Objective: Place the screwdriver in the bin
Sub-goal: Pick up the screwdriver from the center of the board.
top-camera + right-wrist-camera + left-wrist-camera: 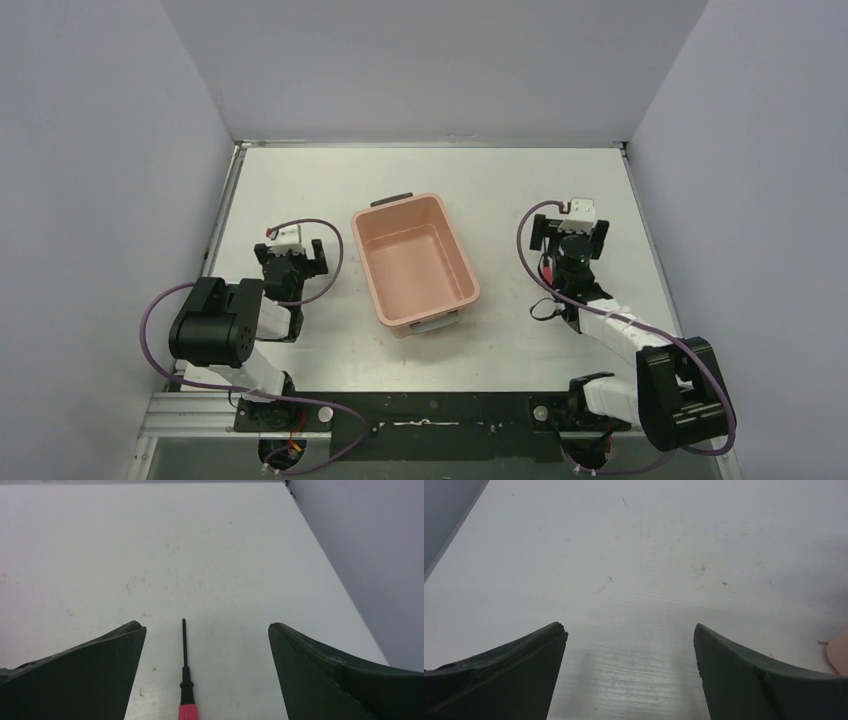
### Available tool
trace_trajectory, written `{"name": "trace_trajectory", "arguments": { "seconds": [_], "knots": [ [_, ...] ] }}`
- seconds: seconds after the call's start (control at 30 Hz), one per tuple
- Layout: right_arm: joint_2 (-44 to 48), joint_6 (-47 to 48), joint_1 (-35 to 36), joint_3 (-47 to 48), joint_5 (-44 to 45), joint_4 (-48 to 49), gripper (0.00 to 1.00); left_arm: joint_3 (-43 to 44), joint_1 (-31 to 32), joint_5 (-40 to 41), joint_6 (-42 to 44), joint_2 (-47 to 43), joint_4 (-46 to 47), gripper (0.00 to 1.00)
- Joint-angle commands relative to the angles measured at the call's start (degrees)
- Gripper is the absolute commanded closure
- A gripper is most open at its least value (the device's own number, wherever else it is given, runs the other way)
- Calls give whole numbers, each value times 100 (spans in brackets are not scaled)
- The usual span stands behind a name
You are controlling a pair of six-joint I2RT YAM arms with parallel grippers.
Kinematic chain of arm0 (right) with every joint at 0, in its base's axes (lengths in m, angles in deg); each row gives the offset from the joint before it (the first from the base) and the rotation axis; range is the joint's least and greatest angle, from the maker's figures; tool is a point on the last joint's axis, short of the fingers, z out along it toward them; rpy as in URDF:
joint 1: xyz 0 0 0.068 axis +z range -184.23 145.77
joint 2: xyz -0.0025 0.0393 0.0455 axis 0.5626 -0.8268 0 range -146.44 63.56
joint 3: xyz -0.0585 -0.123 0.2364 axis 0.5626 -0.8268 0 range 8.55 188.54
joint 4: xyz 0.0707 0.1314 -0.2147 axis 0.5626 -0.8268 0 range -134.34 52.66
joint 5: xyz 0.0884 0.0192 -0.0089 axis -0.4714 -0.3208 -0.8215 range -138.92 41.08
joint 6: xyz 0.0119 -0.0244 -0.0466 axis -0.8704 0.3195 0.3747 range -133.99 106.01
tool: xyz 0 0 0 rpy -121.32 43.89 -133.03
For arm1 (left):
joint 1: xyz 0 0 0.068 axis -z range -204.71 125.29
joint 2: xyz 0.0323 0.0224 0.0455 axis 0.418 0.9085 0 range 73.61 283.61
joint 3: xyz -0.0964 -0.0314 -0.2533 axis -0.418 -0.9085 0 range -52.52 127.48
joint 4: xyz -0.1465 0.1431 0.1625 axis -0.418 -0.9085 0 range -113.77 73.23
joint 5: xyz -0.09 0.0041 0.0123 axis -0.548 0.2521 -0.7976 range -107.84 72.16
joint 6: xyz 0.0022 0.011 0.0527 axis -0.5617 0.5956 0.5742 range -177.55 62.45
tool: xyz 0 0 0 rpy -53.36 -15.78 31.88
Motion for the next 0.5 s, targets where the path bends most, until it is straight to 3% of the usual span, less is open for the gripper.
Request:
{"name": "trace_trajectory", "arguments": {
  "seconds": [0.0,0.23,0.47],
  "knots": [
    [448,-109,-9,896,-222,-1169,0,114,12,-14,46,-25,185,3],
    [711,-90,-1,2145,-364,-2405,0,114,12,-13,44,-26,177,3],
    [349,-82,-9,3838,-344,-3878,0,114,12,-13,50,-24,179,3]
  ]
}}
